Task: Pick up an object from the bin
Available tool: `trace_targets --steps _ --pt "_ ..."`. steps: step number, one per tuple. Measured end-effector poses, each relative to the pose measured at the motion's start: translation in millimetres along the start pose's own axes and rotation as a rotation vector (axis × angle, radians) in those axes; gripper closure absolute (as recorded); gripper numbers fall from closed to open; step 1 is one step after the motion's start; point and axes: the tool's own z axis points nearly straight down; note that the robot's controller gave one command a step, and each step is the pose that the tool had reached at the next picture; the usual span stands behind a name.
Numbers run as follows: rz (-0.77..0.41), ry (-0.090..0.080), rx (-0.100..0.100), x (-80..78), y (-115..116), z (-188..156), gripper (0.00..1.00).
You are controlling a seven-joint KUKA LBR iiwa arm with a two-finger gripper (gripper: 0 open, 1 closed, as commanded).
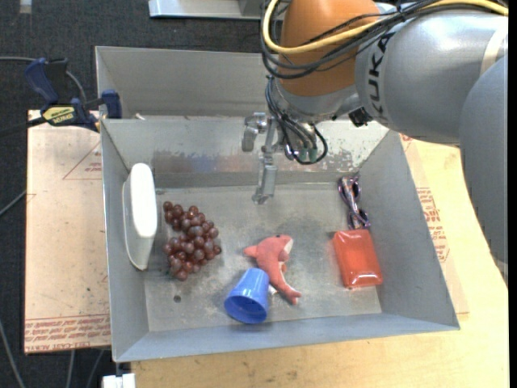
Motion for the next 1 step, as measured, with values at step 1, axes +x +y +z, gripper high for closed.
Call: trace_targets --steps 1 --pt "0.0 0.0 0.0 0.5 -0.1 -1.3 0.0"
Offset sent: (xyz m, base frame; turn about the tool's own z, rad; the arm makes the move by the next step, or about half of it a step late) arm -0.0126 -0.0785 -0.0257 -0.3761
